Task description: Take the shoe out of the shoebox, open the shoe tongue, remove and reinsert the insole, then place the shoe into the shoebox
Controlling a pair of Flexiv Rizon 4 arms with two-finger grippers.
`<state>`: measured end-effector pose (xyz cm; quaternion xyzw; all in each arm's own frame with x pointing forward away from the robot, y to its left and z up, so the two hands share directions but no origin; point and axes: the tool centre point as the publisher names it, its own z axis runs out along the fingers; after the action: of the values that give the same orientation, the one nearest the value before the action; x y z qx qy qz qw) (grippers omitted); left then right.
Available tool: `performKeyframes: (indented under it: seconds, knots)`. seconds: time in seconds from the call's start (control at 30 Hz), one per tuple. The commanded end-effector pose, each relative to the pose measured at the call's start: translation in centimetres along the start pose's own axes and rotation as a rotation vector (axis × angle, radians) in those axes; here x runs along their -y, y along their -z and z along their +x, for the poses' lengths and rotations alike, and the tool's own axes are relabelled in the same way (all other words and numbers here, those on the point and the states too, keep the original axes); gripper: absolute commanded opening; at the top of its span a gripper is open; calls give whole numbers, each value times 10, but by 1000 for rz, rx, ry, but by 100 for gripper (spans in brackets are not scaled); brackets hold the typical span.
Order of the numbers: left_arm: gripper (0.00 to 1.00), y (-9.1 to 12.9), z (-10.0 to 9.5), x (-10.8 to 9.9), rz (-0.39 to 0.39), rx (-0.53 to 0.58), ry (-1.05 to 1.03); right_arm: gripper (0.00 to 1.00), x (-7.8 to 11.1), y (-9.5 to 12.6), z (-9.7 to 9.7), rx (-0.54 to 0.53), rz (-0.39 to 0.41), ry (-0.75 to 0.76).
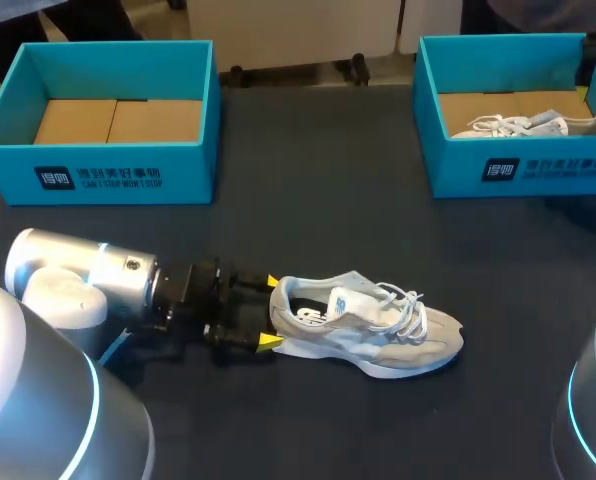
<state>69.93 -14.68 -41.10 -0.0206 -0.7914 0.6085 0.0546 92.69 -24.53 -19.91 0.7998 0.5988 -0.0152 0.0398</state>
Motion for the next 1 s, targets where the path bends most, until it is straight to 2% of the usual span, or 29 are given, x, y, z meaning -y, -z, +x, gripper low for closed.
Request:
performKeyframes:
  seconds: [0.03, 0.53, 1.0]
  knots:
    - [100, -10, -4, -1, 2, -13, -4, 100, 0, 0, 0, 0, 0, 0]
    - [100, -29, 1, 2, 17, -53, -10, 100, 0, 0, 0, 0, 0, 0]
    - [100, -45, 6, 6, 35, -41, -16, 100, 0, 0, 0, 0, 0, 0]
